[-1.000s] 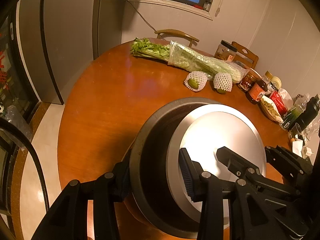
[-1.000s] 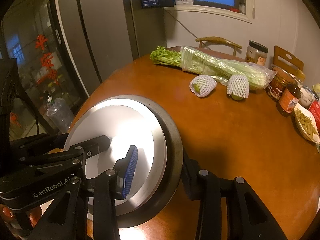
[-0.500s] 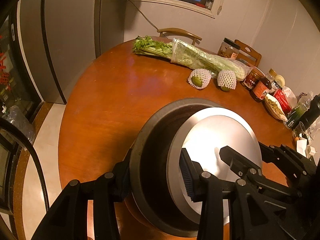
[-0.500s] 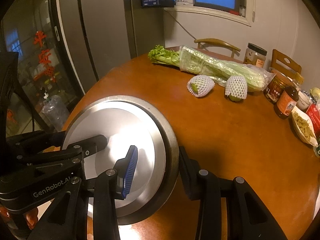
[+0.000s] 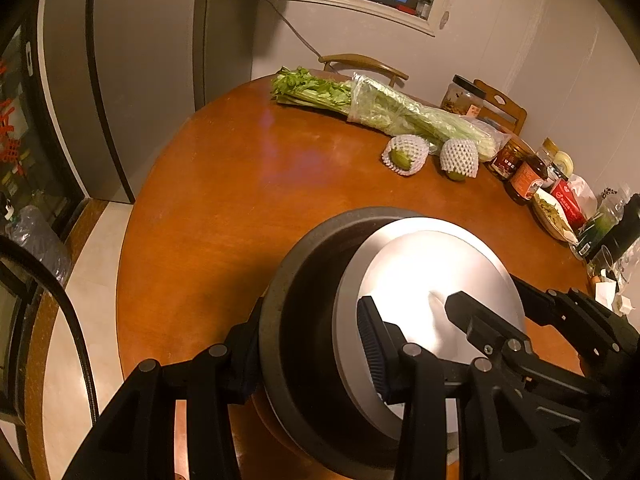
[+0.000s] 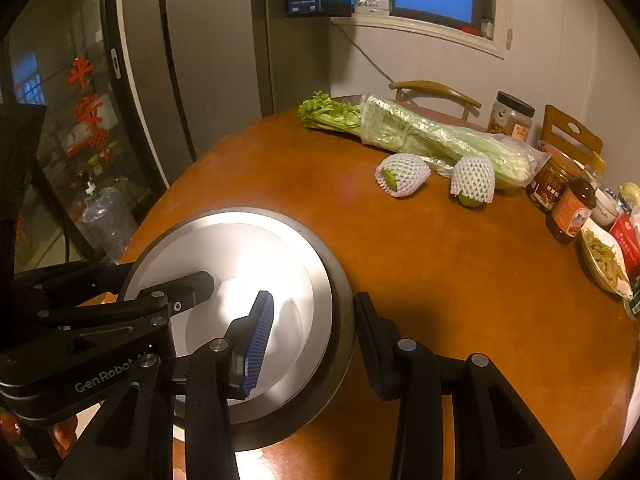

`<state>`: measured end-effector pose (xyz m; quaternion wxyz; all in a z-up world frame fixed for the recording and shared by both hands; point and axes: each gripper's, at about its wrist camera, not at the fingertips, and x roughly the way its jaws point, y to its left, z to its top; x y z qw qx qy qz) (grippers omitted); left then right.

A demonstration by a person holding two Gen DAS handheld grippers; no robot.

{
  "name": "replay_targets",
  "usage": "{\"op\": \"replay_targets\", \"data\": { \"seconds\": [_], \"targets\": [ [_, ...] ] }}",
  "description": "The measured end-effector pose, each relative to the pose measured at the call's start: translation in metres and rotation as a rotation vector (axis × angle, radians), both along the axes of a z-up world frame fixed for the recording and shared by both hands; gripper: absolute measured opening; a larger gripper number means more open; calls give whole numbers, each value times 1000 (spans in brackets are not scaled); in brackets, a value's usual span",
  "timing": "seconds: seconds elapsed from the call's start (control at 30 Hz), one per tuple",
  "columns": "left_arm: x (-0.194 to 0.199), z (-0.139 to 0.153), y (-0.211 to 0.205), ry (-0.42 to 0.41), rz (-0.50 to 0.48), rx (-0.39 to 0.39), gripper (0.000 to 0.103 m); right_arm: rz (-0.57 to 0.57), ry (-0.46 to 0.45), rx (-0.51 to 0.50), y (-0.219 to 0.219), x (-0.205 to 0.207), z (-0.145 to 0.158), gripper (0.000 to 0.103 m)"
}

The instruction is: Organize plates and bowls

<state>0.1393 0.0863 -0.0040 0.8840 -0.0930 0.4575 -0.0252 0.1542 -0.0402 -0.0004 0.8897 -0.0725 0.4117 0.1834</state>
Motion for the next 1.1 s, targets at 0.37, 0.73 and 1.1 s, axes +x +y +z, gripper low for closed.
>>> {"op": "replay_targets", "data": {
  "seconds": [0.37,0.73,1.1],
  "targets": [
    [-1,-3,3,9,6,-10,43,5,18,2,2,1,-3,43],
    [-3,-3,3,2,9,20,44,10,17,-4,5,-2,-3,47],
    [-7,1,9,-10,24,18,45,6,6,7,3,-7,3,53]
  ]
}}
